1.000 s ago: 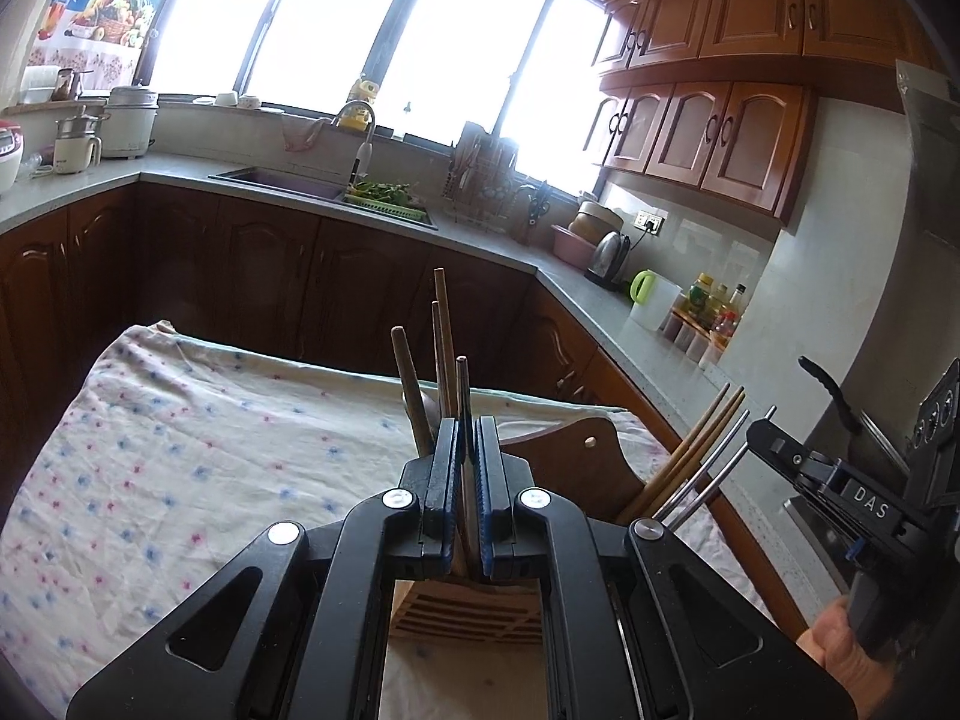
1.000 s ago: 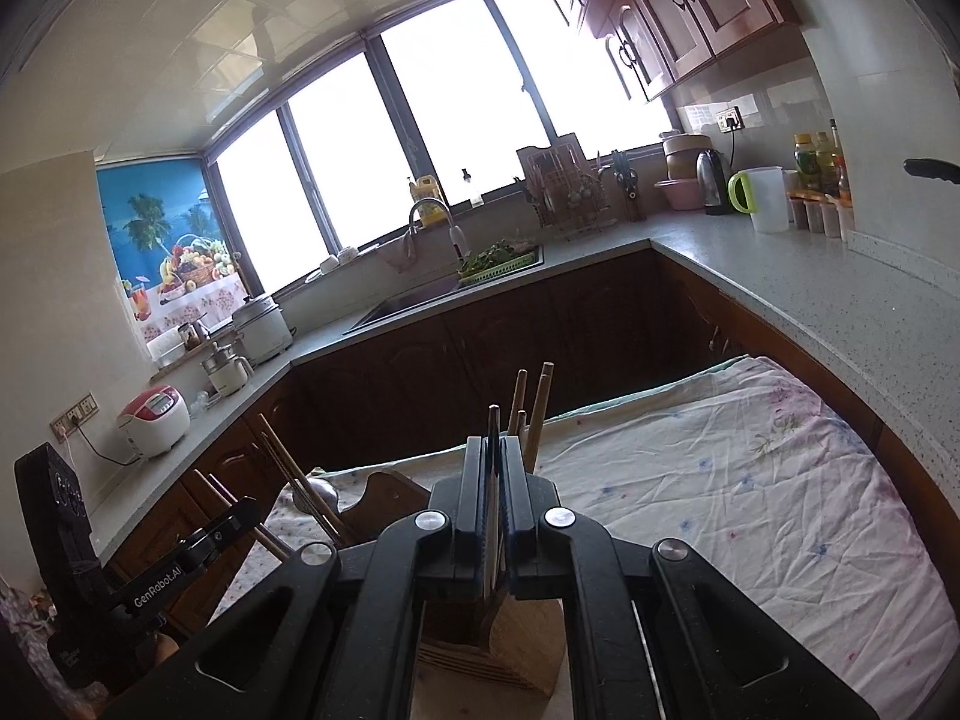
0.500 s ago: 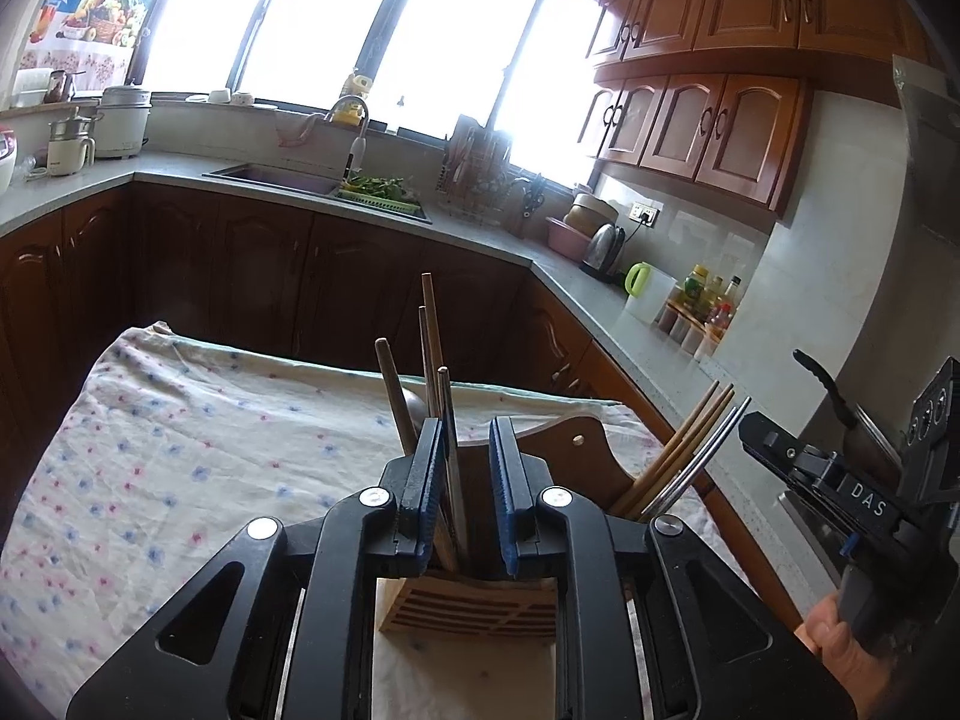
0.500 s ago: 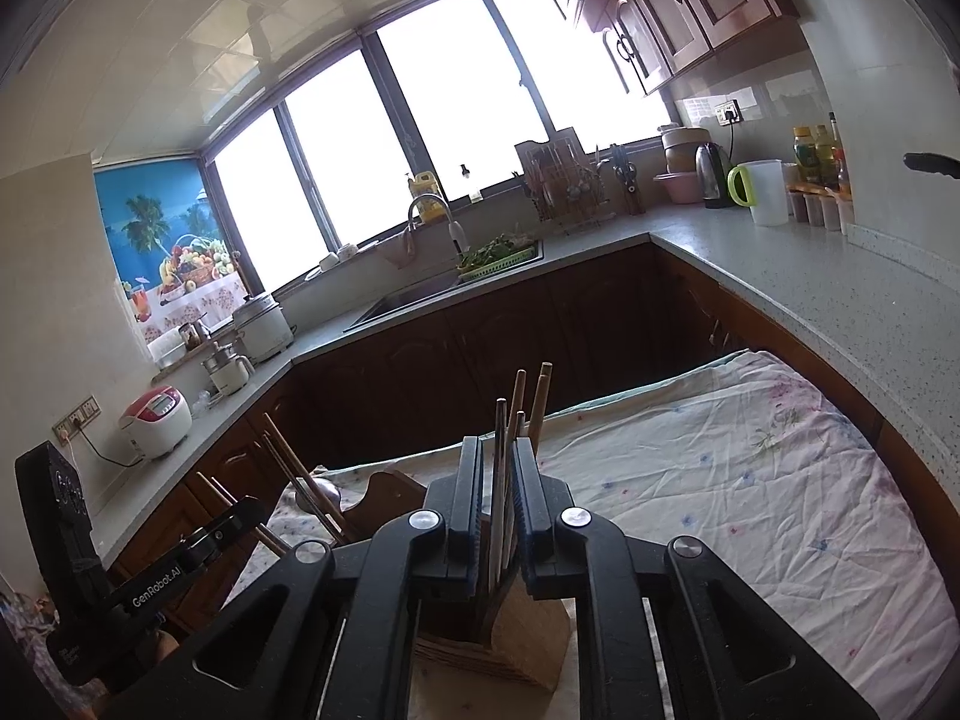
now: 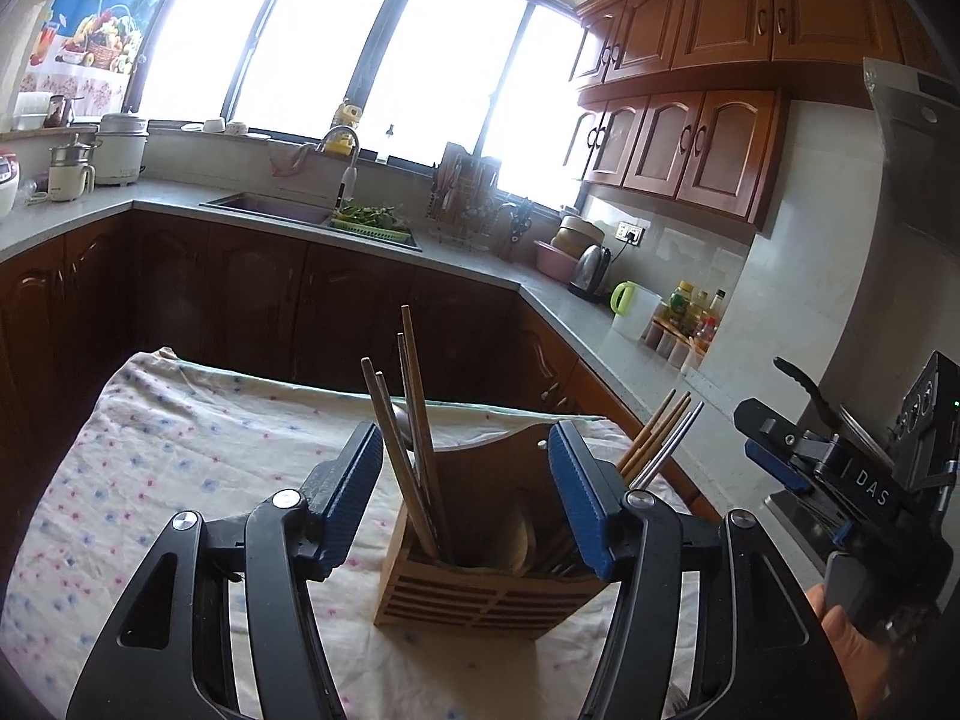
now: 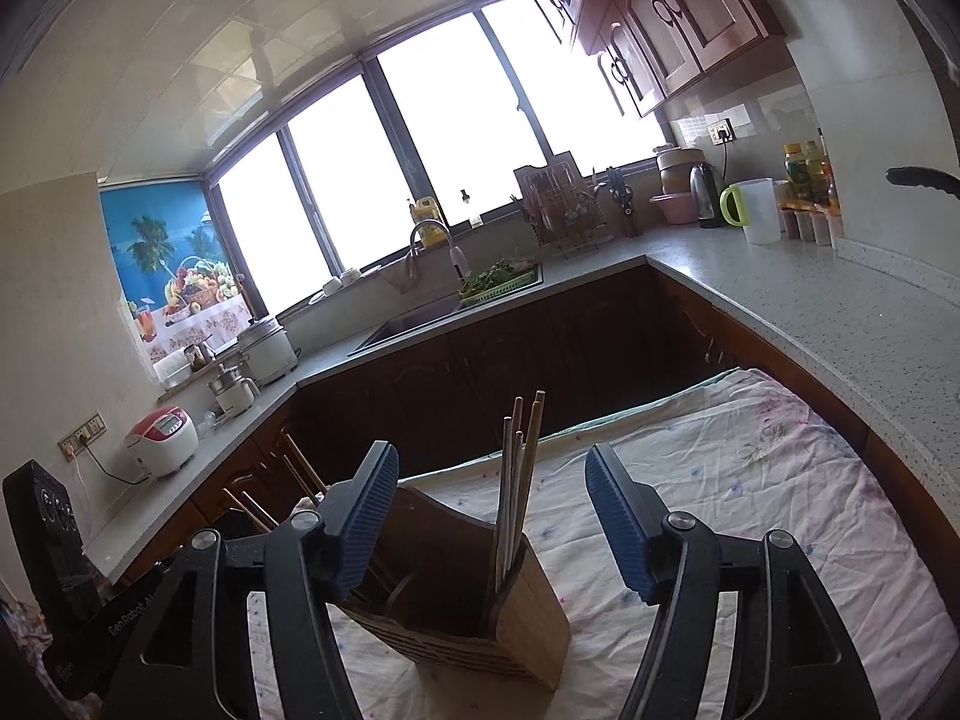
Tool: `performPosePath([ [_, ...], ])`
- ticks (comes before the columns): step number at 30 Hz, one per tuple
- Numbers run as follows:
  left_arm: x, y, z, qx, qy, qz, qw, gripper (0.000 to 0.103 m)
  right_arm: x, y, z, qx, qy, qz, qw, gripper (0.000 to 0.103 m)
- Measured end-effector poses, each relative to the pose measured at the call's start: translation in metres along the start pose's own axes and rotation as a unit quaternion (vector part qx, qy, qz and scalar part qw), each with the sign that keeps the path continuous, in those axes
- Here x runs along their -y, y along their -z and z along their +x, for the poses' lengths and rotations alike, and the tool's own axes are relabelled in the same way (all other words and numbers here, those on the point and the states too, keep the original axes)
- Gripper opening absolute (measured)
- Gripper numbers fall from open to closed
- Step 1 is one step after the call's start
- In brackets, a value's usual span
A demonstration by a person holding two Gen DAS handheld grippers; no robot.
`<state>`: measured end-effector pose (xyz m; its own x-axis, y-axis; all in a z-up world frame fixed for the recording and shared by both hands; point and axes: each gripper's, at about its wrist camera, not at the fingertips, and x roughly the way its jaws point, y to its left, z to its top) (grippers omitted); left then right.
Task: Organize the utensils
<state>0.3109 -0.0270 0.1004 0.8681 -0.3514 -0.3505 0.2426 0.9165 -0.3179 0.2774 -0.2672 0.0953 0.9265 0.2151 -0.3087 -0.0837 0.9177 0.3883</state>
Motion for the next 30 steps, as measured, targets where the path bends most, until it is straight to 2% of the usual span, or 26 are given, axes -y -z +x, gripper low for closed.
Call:
performPosePath([
  [4, -0.002, 0.003, -0.016, 0.009, -0.004, -0.001, 1.0, 0.069, 0.0, 0.003, -0.01, 0.003, -0.008, 0.002, 1.0, 0.075],
  [8, -0.006, 0.011, -0.034, 0.015, -0.024, -0.003, 0.9996, 0.082, -0.001, 0.009, -0.02, 0.005, -0.012, -0.002, 1.0, 0.08],
  [10, -0.009, 0.017, -0.042, 0.015, -0.034, -0.003, 0.9993, 0.085, -0.001, 0.014, -0.025, 0.002, -0.015, -0.001, 1.0, 0.081],
  [18, -0.02, 0.049, -0.082, 0.005, -0.073, -0.003, 0.9973, 0.09, -0.003, 0.045, -0.052, -0.017, -0.018, 0.004, 1.0, 0.081],
  [21, -0.024, 0.064, -0.103, 0.002, -0.076, -0.007, 0.9971, 0.09, -0.008, 0.065, -0.067, -0.026, -0.026, 0.0, 0.999, 0.085],
  [26, -0.02, 0.084, -0.137, 0.005, -0.094, 0.016, 0.9954, 0.09, -0.022, 0.095, -0.1, -0.029, -0.037, -0.023, 0.999, 0.093],
  [30, -0.012, 0.081, -0.159, 0.008, -0.1, 0.049, 0.9937, 0.09, -0.036, 0.091, -0.132, -0.011, -0.045, -0.044, 0.998, 0.096],
])
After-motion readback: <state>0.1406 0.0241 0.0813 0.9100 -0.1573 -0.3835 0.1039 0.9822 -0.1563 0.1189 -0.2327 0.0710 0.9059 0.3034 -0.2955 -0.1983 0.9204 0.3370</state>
